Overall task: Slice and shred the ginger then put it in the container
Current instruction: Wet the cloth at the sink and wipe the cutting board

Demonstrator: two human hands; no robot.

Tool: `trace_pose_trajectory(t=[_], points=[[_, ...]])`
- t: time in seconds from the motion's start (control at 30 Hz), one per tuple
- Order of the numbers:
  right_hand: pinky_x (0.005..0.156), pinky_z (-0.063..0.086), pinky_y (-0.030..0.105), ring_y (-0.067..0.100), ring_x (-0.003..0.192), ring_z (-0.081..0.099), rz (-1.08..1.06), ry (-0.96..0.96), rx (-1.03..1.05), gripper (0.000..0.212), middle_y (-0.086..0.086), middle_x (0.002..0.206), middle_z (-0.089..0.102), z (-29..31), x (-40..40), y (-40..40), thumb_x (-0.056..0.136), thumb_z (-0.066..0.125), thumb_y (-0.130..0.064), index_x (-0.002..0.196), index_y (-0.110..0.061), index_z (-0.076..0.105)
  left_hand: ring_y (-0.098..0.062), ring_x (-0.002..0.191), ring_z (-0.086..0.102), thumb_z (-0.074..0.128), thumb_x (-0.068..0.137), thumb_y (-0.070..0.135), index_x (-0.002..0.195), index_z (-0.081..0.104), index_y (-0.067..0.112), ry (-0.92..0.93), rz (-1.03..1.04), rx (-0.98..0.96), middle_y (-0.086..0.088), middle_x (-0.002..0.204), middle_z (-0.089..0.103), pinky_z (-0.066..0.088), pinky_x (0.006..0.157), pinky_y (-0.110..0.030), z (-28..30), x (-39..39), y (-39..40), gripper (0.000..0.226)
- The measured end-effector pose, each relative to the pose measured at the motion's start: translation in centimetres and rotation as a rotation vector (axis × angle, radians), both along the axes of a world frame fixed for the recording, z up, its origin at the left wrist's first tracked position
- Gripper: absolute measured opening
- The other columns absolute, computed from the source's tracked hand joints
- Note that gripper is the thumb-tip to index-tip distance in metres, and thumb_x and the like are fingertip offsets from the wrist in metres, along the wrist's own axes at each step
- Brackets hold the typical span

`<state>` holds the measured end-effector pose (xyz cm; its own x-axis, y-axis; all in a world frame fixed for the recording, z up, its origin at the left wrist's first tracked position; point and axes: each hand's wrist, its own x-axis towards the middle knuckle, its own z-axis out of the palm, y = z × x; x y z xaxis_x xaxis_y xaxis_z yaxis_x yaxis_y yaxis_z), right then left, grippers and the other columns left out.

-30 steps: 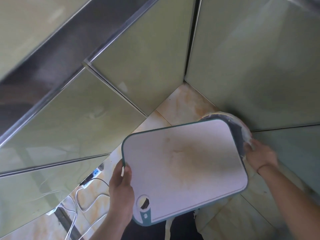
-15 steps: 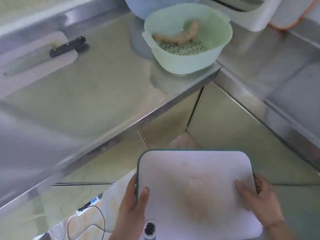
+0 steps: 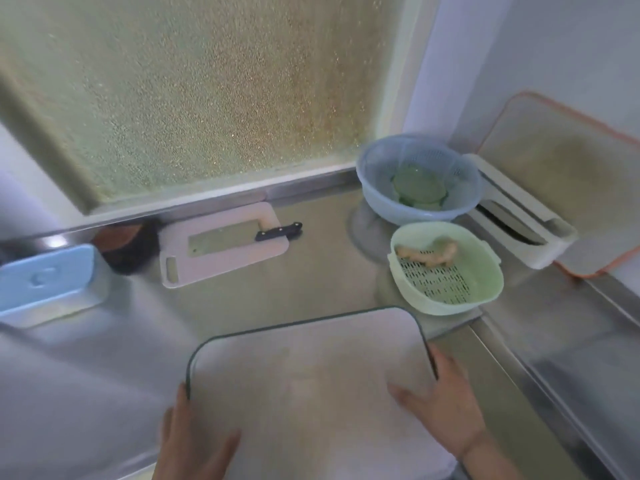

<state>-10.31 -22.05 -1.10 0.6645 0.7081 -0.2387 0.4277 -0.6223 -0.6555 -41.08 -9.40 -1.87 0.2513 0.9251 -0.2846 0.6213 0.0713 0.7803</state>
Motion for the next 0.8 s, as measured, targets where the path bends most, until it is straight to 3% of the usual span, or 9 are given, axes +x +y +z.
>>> trace_pose_trajectory(t=[0.1,0.2,0.37,0.43,0.5,0.53,0.67,0.8], points=[[0.104,0.032,0.028,0.020,0.122,0.034,0.070,-0.019,-0.026,0.089,0.005,0.122,0.042,0.0,-1.8,6.1,0.061,0.085,-0.038,0.135,-0.018,0.039,-0.043,0.144,0.031,0.058,0.025,0.067,0.159,0.019,0.010,0.009,0.119,0.002,-0.029,0.154,0.035,0.026,0.118,-0.051,-0.3,-1.3,3.6,0.151],[0.106,0.030,0.029,0.027,0.129,0.032,0.108,0.004,-0.149,0.095,0.010,0.134,0.034,-0.6,-3.3,11.2,0.066,0.081,-0.043,0.140,-0.011,0.030,-0.048,0.138,0.038,0.069,0.031,0.058,0.159,0.022,0.010,0.077,0.193,0.012,-0.033,0.147,0.041,0.029,0.115,-0.054,-0.7,-1.9,6.8,0.145],[0.109,0.029,0.032,0.032,0.134,0.026,0.097,0.015,-0.301,0.114,0.014,0.144,0.019,-1.7,-5.7,17.2,0.070,0.077,-0.049,0.149,-0.009,0.006,-0.052,0.125,0.049,0.050,0.030,0.072,0.155,0.032,0.004,0.203,0.260,0.065,-0.032,0.143,0.048,0.032,0.109,-0.056,-2.0,-2.6,10.2,0.143],[0.110,0.028,0.033,0.033,0.134,0.027,0.096,-0.015,-0.335,0.116,0.015,0.142,0.023,-2.2,-6.5,18.9,0.069,0.077,-0.051,0.149,-0.008,0.005,-0.052,0.122,0.048,0.065,0.041,0.069,0.156,0.031,0.007,0.254,0.263,0.029,-0.030,0.145,0.047,0.033,0.108,-0.055,-2.2,-3.0,11.4,0.135],[0.109,0.029,0.034,0.032,0.133,0.027,0.095,-0.041,-0.347,0.115,0.015,0.140,0.029,-2.7,-7.1,20.1,0.068,0.075,-0.053,0.149,-0.009,0.007,-0.051,0.126,0.045,0.087,0.060,0.049,0.158,0.027,0.012,0.281,0.280,-0.056,-0.028,0.147,0.045,0.031,0.111,-0.055,-2.8,-3.4,12.4,0.121],[0.108,0.029,0.035,0.032,0.132,0.028,0.100,-0.058,-0.352,0.114,0.015,0.139,0.030,-2.9,-7.3,20.7,0.068,0.075,-0.053,0.149,-0.010,0.007,-0.051,0.125,0.045,0.088,0.065,0.043,0.158,0.028,0.012,0.290,0.290,-0.058,-0.029,0.146,0.046,0.032,0.110,-0.056,-3.1,-3.6,12.7,0.115],[0.110,0.026,0.036,0.032,0.133,0.027,0.113,-0.107,-0.392,0.114,0.014,0.140,0.031,-3.2,-7.7,21.9,0.069,0.073,-0.054,0.151,-0.014,0.005,-0.055,0.082,0.059,0.049,0.052,0.067,0.143,0.044,0.008,0.347,0.216,0.046,-0.035,0.112,0.062,0.052,0.076,-0.064,-4.3,-3.8,12.4,0.108],[0.111,0.024,0.037,0.031,0.132,0.027,0.112,-0.134,-0.402,0.110,0.011,0.142,0.029,-3.5,-7.7,22.0,0.074,0.070,-0.055,0.151,-0.021,0.000,-0.052,0.079,0.059,0.046,0.053,0.068,0.141,0.037,0.012,0.367,0.178,0.051,-0.032,0.108,0.061,0.053,0.068,-0.061,-4.5,-3.5,12.4,0.105]])
